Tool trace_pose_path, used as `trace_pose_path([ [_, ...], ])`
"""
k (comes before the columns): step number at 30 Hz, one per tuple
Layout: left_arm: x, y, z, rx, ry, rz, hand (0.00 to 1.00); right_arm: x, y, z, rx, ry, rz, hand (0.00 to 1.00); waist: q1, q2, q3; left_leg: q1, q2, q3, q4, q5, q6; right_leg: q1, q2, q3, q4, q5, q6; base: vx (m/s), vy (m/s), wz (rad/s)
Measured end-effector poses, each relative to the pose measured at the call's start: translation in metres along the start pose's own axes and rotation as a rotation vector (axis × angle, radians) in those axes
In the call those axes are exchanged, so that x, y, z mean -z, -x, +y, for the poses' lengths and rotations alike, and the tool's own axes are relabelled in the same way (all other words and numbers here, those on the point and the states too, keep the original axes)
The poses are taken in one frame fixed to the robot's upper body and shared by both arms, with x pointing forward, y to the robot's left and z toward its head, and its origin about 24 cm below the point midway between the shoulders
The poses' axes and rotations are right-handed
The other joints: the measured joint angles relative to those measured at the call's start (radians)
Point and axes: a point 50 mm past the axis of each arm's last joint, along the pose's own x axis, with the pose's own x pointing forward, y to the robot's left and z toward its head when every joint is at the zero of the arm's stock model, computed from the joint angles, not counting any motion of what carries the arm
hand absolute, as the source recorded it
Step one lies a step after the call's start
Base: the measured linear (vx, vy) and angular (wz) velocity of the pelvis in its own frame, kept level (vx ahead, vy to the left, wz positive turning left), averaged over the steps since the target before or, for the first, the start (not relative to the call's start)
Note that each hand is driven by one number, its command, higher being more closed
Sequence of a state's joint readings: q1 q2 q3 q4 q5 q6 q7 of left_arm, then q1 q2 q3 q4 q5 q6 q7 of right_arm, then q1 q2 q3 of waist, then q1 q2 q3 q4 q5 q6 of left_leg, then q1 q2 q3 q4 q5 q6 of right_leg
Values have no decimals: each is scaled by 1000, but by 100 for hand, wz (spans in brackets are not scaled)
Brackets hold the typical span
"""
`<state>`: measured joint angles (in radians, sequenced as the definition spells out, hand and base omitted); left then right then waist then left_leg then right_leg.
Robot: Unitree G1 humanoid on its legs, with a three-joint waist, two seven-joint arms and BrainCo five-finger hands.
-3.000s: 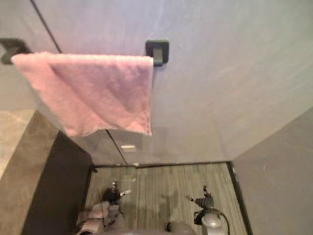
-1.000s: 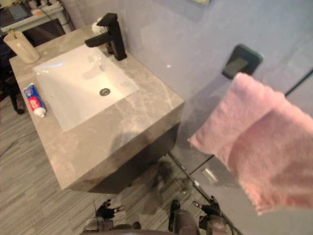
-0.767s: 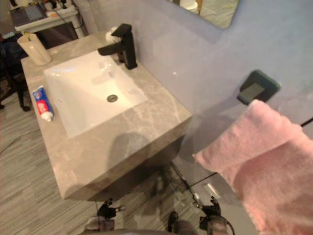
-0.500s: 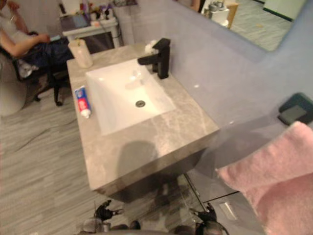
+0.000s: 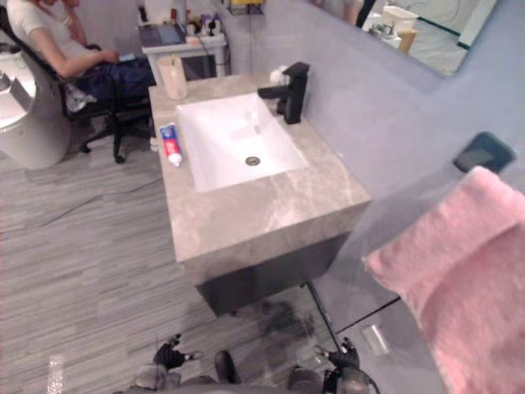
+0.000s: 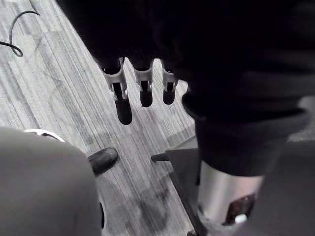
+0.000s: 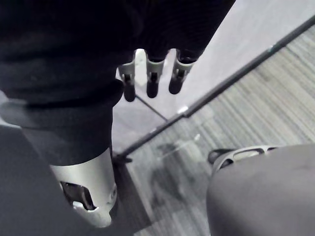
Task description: Organize washtable
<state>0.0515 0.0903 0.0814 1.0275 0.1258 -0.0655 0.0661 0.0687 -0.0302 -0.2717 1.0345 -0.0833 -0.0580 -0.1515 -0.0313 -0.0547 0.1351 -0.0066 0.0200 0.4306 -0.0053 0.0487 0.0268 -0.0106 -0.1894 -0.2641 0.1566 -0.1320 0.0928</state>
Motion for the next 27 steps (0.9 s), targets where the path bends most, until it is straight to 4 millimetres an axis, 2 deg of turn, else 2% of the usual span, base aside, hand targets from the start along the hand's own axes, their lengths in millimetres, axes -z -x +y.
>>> trace_pose_path([
  [1, 4, 1, -1, -1, 0, 13, 0, -1, -1, -7, 17, 6, -10, 0, 6, 29, -5, 23, 19, -6, 2, -21, 6, 8, 29, 18, 0, 1, 6, 13, 82, -11],
  [2, 7, 1, 1, -5, 1, 24, 0, -1, -1, -9, 19, 12, -7, 0, 4, 25, -4, 39, 7, -9, -32, -8, 10, 7, 31, 30, 3, 3, 11, -41, 127, -4],
  [3, 9, 2, 3, -9, 1, 33, 0, 2, 0, -9, 20, 18, 0, 0, -1, 32, -7, 62, -8, -9, -87, 8, -7, 5, 34, 49, -7, 1, 12, -108, 149, 9],
  [6, 9, 1, 7, -27, 25, 35, 0, 6, 1, -7, 13, 24, 20, 0, -6, 19, -5, 53, -28, -8, -98, 11, -9, -7, 35, 83, -13, 2, 11, -69, 133, 16],
  [9, 9, 1, 7, -27, 24, 36, 0, 6, 0, -7, 11, 33, 18, 0, -6, 24, -2, 52, -41, -7, -98, 11, -9, -7, 29, 107, -12, 3, 10, -60, 144, 12],
  [12, 8, 1, 8, -28, 23, 32, 0, 5, 0, -9, 14, 35, 21, 0, -7, 32, 2, 16, -57, -19, -98, -7, -16, -30, 31, 133, 14, -11, -13, -88, 137, 29],
  [13, 8, 1, 10, -34, 26, 29, 0, 6, 1, -6, 9, 32, 24, 0, -10, 5, -5, 2, -91, -19, -98, -113, -108, -50, 3, 148, 5, -18, -25, -73, 216, 59],
  [14, 0, -2, 14, -50, 51, 9, 0, 10, 3, 0, -6, 22, 35, 0, -6, -41, -1, -63, -84, -20, 162, -138, 77, -91, -54, 161, 45, -20, -22, -52, 154, 32],
  [15, -4, -2, 11, -49, 58, 0, 0, 10, 3, -2, -3, 24, 31, 0, 11, -10, 8, -67, -25, -40, 269, -178, 121, -110, -27, 170, 81, -26, -20, -74, 137, 23],
  [16, 3, 0, 11, -52, 64, 17, 0, 4, -2, -21, 42, 41, 23, 0, 11, 4, 19, -54, 5, -43, 269, -254, 9, -107, -7, 213, 87, 2, 7, -66, 55, 11],
  [18, 8, 1, 9, -49, 71, 26, 0, 4, -2, -25, 55, 45, 27, 0, 3, 14, 1, -46, -12, -32, 196, -246, -1, -98, -2, 213, 44, 4, 3, 47, 52, 37],
  [19, 8, 2, 15, -65, 65, 24, 0, 7, -1, -19, 42, 31, 35, 0, 2, -8, -12, -27, -38, -26, 145, -228, -20, -102, -9, 223, -6, 1, -4, 127, 4, 48],
  [20, 7, 1, 13, -59, 71, 25, 0, 4, -2, -20, 45, 32, 33, 0, -7, 14, -1, -41, -17, -16, 148, -194, -16, -91, 10, 221, -21, 10, -6, 96, -11, 34],
  [22, 10, 2, 9, -50, 72, 33, 0, 8, -1, -14, 26, 28, 44, 0, 0, 22, -10, -9, -30, -11, 97, -183, -21, -71, 13, 240, -46, 38, -31, 40, -7, 10],
  [24, 14, 4, 9, -49, 71, 43, 0, 7, -1, -14, 29, 28, 41, 0, -3, 27, -15, 25, -40, -11, 59, -168, -33, -42, 13, 241, -72, 59, -36, 129, 22, -2],
  [27, 18, 5, 10, -49, 66, 55, 0, 9, 0, -11, 22, 24, 45, 0, -1, 24, -34, 48, -49, -15, 12, -138, -32, -32, 13, 238, -91, 98, -4, 154, -22, -4],
])
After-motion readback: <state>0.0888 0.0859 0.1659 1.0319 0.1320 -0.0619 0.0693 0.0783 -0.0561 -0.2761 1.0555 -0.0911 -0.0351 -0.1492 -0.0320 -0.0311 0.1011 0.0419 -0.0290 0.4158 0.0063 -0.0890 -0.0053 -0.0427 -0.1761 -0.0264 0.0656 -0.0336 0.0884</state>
